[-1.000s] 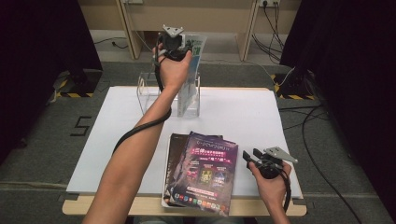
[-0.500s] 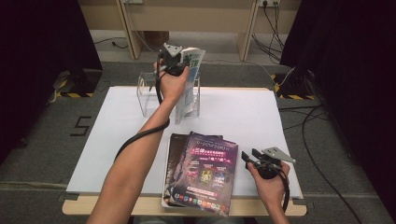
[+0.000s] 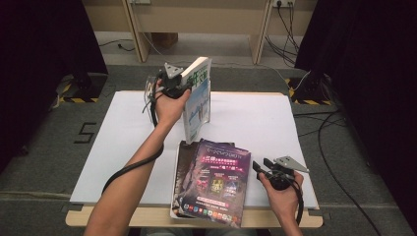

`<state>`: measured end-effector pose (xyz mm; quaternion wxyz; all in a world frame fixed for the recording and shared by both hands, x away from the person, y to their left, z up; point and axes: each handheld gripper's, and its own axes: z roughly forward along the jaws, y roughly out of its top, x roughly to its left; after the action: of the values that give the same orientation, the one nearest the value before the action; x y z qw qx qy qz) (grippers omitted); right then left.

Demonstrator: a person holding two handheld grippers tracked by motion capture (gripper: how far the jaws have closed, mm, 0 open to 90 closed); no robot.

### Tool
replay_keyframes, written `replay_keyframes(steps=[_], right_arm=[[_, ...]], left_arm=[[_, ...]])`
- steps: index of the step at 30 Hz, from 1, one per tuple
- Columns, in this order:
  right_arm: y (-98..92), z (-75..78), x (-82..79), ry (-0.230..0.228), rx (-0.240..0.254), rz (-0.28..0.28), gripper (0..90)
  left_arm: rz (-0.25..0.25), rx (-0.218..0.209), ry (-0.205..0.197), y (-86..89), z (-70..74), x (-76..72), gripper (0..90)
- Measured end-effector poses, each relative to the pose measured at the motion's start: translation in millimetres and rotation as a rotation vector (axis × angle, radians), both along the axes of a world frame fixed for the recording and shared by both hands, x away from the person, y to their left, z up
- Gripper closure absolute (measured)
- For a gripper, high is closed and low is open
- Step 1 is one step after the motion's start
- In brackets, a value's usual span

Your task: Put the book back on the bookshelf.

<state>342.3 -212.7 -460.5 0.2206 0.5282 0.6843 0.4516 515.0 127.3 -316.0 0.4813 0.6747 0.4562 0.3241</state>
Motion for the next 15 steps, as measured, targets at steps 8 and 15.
replay_keyframes(steps=[8, 15], right_arm=[[-0.8, -2.2, 0.1, 0.013, 0.012, -0.001, 51.6], [-2.7, -2.0, -0.1, 0.016, 0.015, -0.004, 50.9]], left_arm=[[-0.026, -0.033, 0.033, 4.9, -3.6, -12.1, 69.3], [-0.023, -0.093, 0.055, -1.4, -2.5, -9.8, 56.4]])
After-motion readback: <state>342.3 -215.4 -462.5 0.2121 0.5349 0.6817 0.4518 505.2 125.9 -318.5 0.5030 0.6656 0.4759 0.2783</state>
